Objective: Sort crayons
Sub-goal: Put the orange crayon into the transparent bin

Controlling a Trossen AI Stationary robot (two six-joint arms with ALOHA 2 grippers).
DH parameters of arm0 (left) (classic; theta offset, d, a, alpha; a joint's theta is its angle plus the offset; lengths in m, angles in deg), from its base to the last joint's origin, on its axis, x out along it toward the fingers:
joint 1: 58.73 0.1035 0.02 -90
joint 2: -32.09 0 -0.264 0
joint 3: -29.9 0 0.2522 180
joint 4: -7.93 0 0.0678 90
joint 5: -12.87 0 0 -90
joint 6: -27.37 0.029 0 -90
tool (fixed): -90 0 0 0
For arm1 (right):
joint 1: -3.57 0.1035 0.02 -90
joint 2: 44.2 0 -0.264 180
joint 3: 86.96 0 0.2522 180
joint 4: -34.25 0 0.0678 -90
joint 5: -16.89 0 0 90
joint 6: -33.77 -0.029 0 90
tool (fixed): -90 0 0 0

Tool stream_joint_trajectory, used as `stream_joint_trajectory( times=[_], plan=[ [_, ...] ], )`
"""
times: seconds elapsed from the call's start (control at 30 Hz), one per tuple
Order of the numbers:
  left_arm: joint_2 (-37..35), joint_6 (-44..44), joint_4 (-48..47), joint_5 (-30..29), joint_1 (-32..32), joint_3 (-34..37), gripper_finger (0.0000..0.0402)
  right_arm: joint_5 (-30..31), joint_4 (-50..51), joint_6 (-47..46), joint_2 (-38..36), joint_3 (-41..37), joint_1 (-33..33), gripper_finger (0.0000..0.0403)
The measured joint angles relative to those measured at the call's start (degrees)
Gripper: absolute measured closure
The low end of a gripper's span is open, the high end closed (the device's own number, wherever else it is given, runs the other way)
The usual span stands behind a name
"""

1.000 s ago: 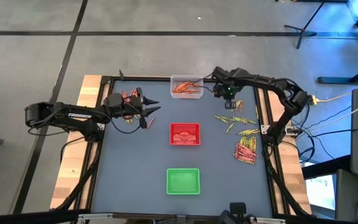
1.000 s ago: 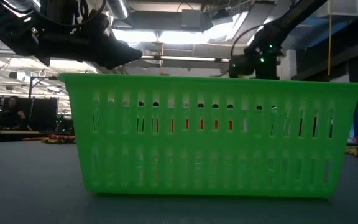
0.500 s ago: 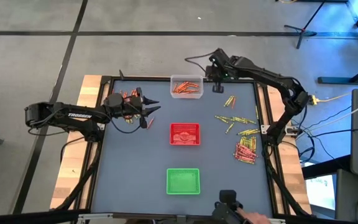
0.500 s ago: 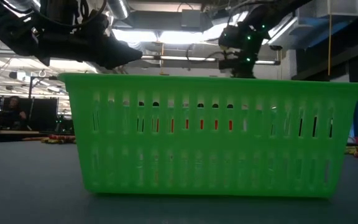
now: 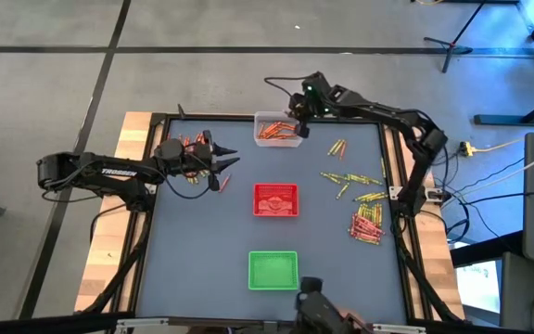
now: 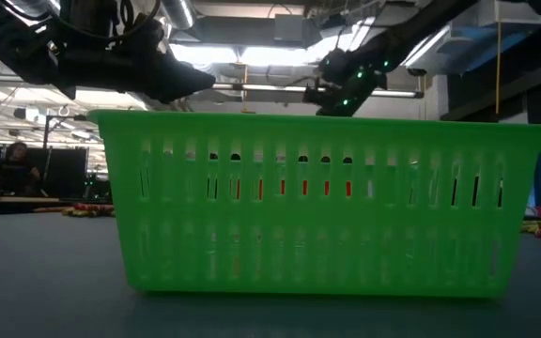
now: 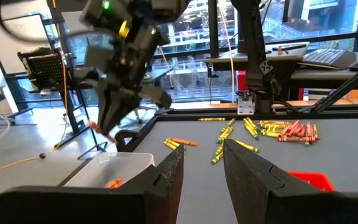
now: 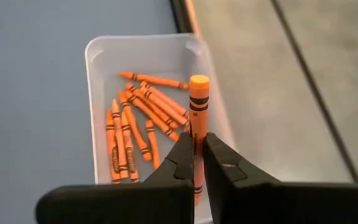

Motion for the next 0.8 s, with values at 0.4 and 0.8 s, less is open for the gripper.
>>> stream_joint_trajectory(
  times=[0.4, 0.8],
  plan=[
    [0.0, -0.9, 0.4, 0.0, -0.7, 0.0, 0.0303, -3.2, -0.3, -2.7, 4.7, 0.0, 0.0, 0.0386],
    [0.0, -1.0, 0.8, 0.0, -0.7, 0.0, 0.0303, -1.7, -2.7, -2.9, 4.7, 0.0, 0.0, 0.0372]
  ],
)
